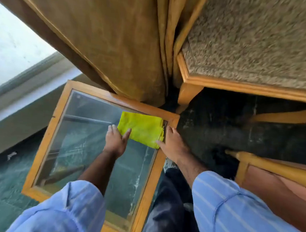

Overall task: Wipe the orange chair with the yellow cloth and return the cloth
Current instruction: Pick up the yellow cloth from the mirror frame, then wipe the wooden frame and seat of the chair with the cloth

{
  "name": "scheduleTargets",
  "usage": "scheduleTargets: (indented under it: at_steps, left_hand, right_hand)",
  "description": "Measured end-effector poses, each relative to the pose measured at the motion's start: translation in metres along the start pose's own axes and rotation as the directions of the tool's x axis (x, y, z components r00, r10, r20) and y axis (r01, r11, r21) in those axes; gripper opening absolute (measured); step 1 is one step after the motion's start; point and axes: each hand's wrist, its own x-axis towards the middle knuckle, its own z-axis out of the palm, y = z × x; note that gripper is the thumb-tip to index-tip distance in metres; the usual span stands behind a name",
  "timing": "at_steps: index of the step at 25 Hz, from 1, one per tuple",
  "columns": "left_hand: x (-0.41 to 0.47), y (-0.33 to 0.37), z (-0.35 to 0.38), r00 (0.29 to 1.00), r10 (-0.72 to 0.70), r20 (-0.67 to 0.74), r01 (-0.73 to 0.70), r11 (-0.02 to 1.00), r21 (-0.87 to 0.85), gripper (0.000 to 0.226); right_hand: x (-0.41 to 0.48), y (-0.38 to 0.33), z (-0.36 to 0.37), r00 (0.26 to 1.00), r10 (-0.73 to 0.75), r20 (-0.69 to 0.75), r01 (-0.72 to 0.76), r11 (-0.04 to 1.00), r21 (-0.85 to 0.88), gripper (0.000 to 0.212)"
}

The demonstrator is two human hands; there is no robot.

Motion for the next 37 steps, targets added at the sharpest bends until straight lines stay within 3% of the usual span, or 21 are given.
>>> scheduleTargets:
  at_steps: [1,3,6,9,11,13,14,16,17,18,19,20,21,22,24,26,28,31,33,35,37]
  left_hand:
    - [0.014,-0.001,0.008,0.999,-0.018,-0.027,0.019,0.999,0.044,0.077]
    - [0.039,0.000,0.019,0.986,-0.142,-0.090,0.132,0.986,-0.106,0.080]
    - [0.054,0.001,0.029,0.982,-0.127,-0.142,0.104,0.982,-0.155,0.060]
    - [0.059,0.001,0.032,0.976,-0.140,-0.166,0.105,0.973,-0.205,0.047]
    - [0.043,0.019,0.029,0.970,-0.154,-0.186,0.074,0.922,-0.380,0.044]
    - [-0.008,0.057,0.032,0.982,-0.122,-0.146,0.025,0.845,-0.534,0.029]
    - [-0.036,0.073,0.035,0.996,-0.039,-0.085,-0.014,0.838,-0.546,0.015]
    - [-0.072,0.090,0.039,0.981,-0.056,0.187,0.157,0.797,-0.583,0.062]
    - [-0.088,0.111,0.043,0.945,-0.032,0.326,0.247,0.723,-0.645,0.068]
    - [-0.106,0.137,0.052,0.894,-0.059,0.444,0.390,0.591,-0.706,0.053]
    - [-0.128,0.151,0.057,0.903,-0.005,0.430,0.361,0.551,-0.752,0.031]
    - [-0.156,0.176,0.065,0.939,0.087,0.333,0.213,0.614,-0.760,0.023]
    - [-0.180,0.201,0.077,0.922,0.176,0.345,0.152,0.653,-0.742,0.035]
    - [-0.199,0.226,0.090,0.878,0.255,0.405,0.181,0.605,-0.775,0.042]
    - [-0.241,0.284,0.112,0.766,0.450,0.460,0.165,0.554,-0.816,0.034]
    - [-0.284,0.337,0.131,0.672,0.572,0.470,0.108,0.552,-0.827,0.028]
    - [-0.309,0.368,0.154,0.579,0.651,0.491,-0.005,0.605,-0.796,0.025]
    - [-0.344,0.406,0.200,0.486,0.649,0.586,-0.240,0.744,-0.624,0.029]
    - [-0.360,0.422,0.234,0.485,0.619,0.618,-0.422,0.785,-0.454,0.028]
    - [-0.370,0.432,0.262,0.548,0.611,0.572,-0.595,0.765,-0.246,0.030]
    - [-0.376,0.435,0.277,0.598,0.619,0.509,-0.682,0.727,-0.082,0.041]
  right_hand:
    - [0.015,0.001,0.012,1.000,0.016,-0.010,-0.015,0.998,0.057,0.081]
    - [0.046,0.001,0.033,0.997,0.072,-0.031,-0.066,0.984,0.166,0.078]
    - [0.070,-0.009,0.050,0.985,0.173,-0.020,-0.158,0.935,0.318,0.087]
    - [0.079,-0.012,0.048,0.946,0.312,0.093,-0.302,0.735,0.608,0.091]
    - [0.074,-0.014,0.034,0.925,0.348,0.152,-0.336,0.563,0.755,0.073]
    - [0.052,0.002,0.005,0.931,0.340,0.135,-0.281,0.427,0.859,0.052]
    - [0.036,0.016,-0.015,0.935,0.335,0.118,-0.246,0.371,0.895,0.041]
    - [-0.004,0.040,-0.055,0.951,0.289,0.105,-0.194,0.298,0.935,0.019]
    - [-0.027,0.063,-0.075,0.960,0.269,0.082,-0.158,0.276,0.948,0.025]
    - [-0.056,0.085,-0.097,0.965,0.255,0.060,-0.128,0.258,0.958,0.030]
    - [-0.084,0.102,-0.116,0.969,0.246,0.039,-0.098,0.233,0.968,0.029]
    - [-0.115,0.127,-0.135,0.968,0.250,0.002,-0.053,0.197,0.979,0.026]
    - [-0.143,0.149,-0.152,0.965,0.259,-0.040,0.000,0.154,0.988,0.024]
    - [-0.176,0.170,-0.170,0.955,0.284,-0.089,0.060,0.109,0.992,0.026]
    - [-0.236,0.221,-0.203,0.907,0.368,-0.207,0.196,0.066,0.978,0.030]
    - [-0.287,0.272,-0.232,0.802,0.502,-0.324,0.317,0.101,0.943,0.038]
    - [-0.328,0.327,-0.258,0.641,0.633,-0.434,0.389,0.219,0.895,0.051]
    - [-0.370,0.406,-0.286,0.466,0.698,-0.543,0.345,0.421,0.839,0.057]
    - [-0.375,0.448,-0.294,0.424,0.681,-0.598,0.240,0.552,0.799,0.057]
    - [-0.372,0.476,-0.294,0.408,0.632,-0.659,0.125,0.677,0.726,0.057]
    - [-0.364,0.488,-0.288,0.427,0.586,-0.689,0.033,0.751,0.659,0.055]
